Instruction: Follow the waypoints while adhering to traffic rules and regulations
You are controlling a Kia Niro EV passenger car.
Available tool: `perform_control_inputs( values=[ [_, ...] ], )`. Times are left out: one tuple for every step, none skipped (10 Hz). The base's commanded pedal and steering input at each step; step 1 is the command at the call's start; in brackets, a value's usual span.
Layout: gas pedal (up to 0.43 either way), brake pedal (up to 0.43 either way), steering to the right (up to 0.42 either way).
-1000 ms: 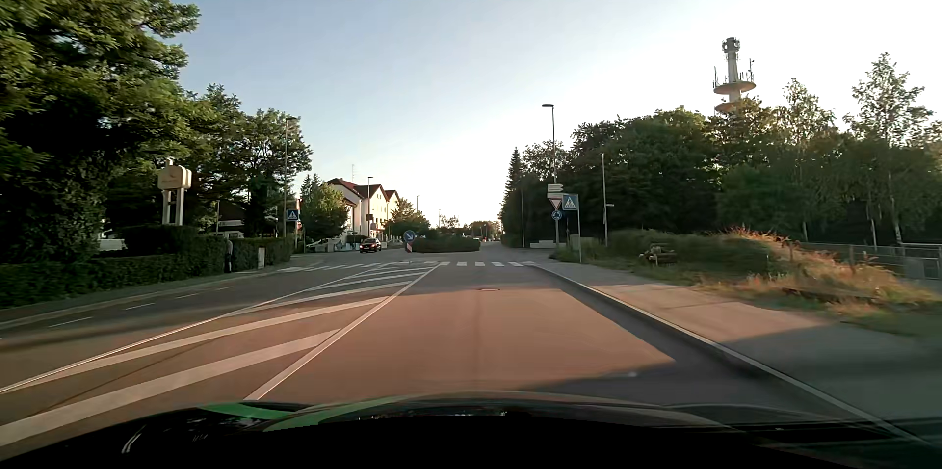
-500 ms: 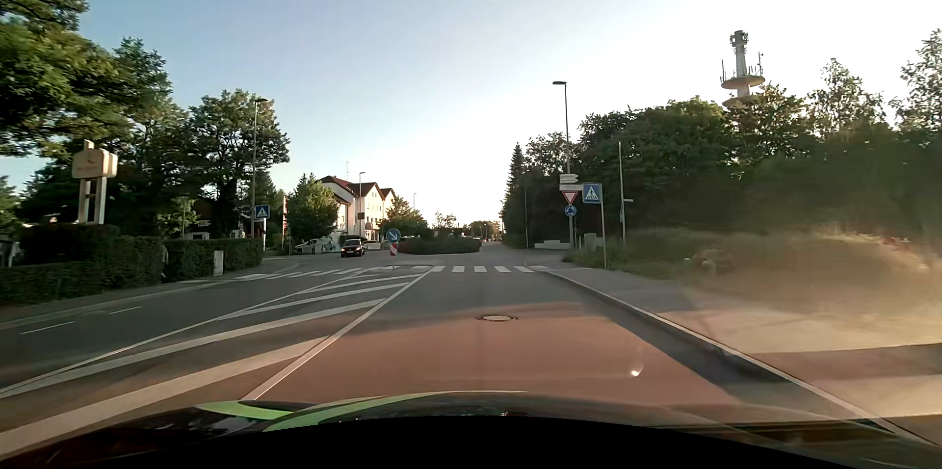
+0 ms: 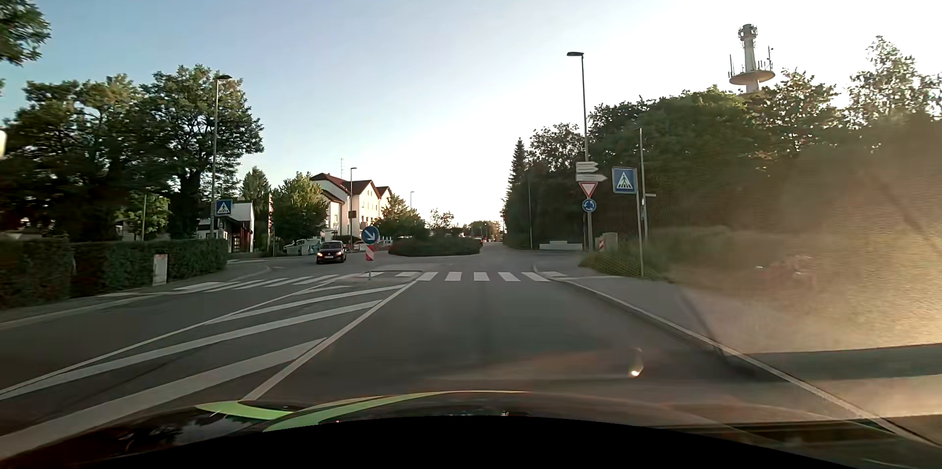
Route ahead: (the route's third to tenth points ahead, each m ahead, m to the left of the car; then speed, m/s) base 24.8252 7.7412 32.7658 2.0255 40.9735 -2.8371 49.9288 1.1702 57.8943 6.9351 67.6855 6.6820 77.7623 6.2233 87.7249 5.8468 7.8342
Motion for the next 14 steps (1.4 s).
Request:
perform_control_inputs(
  values=[
    [0.0, 0.177, 0.0],
    [0.0, 0.183, 0.0],
    [0.0, 0.189, 0.0],
    [0.0, 0.195, 0.0],
    [0.0, 0.195, 0.0],
    [0.0, 0.195, 0.0],
    [0.0, 0.189, 0.0],
    [0.0, 0.171, 0.0],
    [0.0, 0.098, 0.0],
    [0.0, 0.073, 0.0],
    [0.0, 0.073, 0.0],
    [0.0, 0.079, 0.0],
    [0.0, 0.079, 0.0],
    [0.0, 0.079, 0.0]
  ],
)
